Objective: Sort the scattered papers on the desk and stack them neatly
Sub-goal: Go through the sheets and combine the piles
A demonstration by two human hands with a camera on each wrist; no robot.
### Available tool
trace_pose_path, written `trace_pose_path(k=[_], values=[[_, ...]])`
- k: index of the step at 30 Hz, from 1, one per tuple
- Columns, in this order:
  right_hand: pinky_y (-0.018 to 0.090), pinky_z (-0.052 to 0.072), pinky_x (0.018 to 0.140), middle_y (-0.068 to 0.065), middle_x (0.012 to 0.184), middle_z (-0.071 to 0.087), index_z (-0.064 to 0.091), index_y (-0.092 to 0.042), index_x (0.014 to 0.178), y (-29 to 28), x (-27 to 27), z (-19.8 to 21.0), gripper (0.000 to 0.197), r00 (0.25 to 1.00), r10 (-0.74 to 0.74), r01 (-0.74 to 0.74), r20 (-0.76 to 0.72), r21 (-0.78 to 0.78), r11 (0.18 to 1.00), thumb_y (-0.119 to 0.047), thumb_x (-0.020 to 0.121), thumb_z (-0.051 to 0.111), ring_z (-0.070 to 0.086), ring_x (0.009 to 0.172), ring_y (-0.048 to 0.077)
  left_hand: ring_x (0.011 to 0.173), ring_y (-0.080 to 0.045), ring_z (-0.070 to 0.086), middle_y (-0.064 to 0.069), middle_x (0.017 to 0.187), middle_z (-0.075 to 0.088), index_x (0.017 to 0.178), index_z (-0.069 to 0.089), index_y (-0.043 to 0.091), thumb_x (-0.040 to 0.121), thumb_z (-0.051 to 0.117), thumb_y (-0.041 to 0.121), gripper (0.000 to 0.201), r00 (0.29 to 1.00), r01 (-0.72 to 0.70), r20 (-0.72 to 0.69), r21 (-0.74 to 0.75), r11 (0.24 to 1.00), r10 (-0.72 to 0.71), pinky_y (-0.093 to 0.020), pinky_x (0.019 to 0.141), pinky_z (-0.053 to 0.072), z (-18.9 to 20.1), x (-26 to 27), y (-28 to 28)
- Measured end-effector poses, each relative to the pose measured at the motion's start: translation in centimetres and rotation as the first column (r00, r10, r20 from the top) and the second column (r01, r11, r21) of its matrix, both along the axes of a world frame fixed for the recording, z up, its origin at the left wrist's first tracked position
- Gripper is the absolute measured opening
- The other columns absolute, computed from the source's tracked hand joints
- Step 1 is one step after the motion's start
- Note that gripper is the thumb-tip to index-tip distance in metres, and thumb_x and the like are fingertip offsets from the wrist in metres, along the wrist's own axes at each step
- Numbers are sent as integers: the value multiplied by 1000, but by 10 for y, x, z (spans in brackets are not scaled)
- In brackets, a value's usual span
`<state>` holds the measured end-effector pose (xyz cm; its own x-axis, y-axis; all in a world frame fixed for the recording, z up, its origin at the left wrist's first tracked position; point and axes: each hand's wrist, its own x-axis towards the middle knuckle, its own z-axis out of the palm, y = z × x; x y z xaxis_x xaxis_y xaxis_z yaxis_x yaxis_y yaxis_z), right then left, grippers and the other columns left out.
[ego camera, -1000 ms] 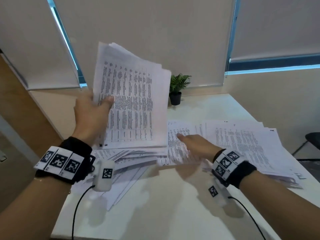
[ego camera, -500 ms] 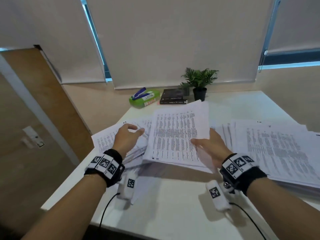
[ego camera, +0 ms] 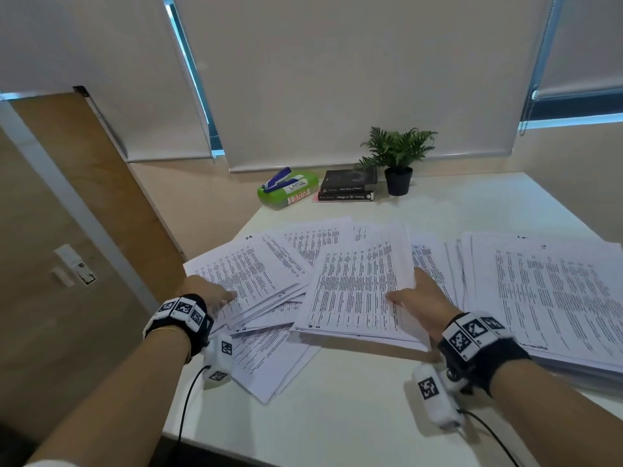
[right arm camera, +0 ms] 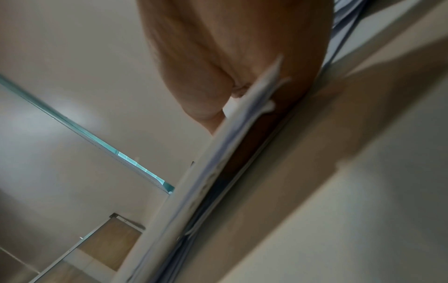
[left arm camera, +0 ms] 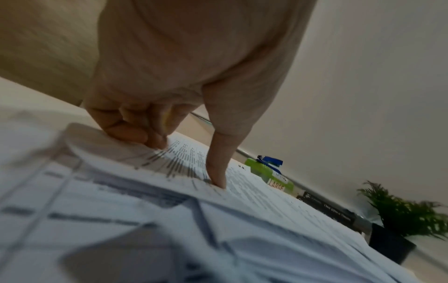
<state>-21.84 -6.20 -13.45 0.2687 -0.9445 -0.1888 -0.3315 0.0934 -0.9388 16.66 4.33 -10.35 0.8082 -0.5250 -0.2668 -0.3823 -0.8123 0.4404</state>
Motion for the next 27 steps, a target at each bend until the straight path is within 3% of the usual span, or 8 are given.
trace_pose_path(k=[3,7,10,12,14,16,22,27], values=[[42,50,100,0,112,64,51,-16,131,2,-1,0,43,1000,0,0,-4,-1,1000,-4,94,70,62,108,26,120,-41,63,-17,117,69,101,61,-2,63,96,57,78,997,-48,-67,-18,999,46,-47,104,51,-5,11,-2],[44,51,101,-1,111,64,50,-21,124,3,-2,0,39,1000,-6,6,-19,-17,1000,-5,94,70,63,107,25,80,-29,63,-13,83,65,93,64,-8,72,97,36,59,996,-27,-88,-110,994,17,-38,77,56,-3,-4,-7],[44,49,102,-4,111,63,49,-20,126,5,-1,2,41,1000,-7,7,-21,-5,1000,-6,94,70,61,110,26,79,-26,56,-9,80,54,76,49,1,74,97,23,52,989,-40,-149,-148,988,17,-37,79,50,-2,-16,-15],[47,50,104,-2,115,64,50,-18,131,6,-2,3,45,1000,-2,2,-25,0,1000,-7,93,72,62,111,26,82,-28,59,-11,90,59,76,50,5,65,101,37,61,989,-32,-147,-125,992,14,-37,84,54,-2,-20,-19],[50,50,105,1,118,64,50,-17,134,5,-2,2,49,1000,-3,3,-31,-1,1000,-9,92,73,62,112,26,103,-35,62,-13,105,60,81,55,9,44,102,60,78,992,-30,-125,-90,996,19,-41,94,56,-3,-18,-24],[51,51,105,2,120,65,50,-17,136,5,-2,1,51,1000,-8,8,-25,2,1000,-10,91,74,63,112,27,114,-39,60,-12,107,61,83,59,10,30,99,69,89,993,-25,-119,-62,998,17,-47,99,56,-15,-4,-33],[44,50,101,1,116,64,49,-20,129,5,-5,1,45,1000,-5,5,-15,4,1000,-9,93,72,62,111,26,89,-33,59,-9,78,57,82,57,0,59,104,35,62,987,-51,-161,-188,981,21,-46,92,59,-10,-15,-33],[47,50,103,3,118,66,52,-18,129,6,-5,0,43,1000,-1,1,-3,-5,1000,-9,92,73,63,111,26,78,-29,61,-9,74,57,77,55,0,68,100,29,55,978,-97,-200,-192,976,58,-41,77,59,-6,-11,-38]])
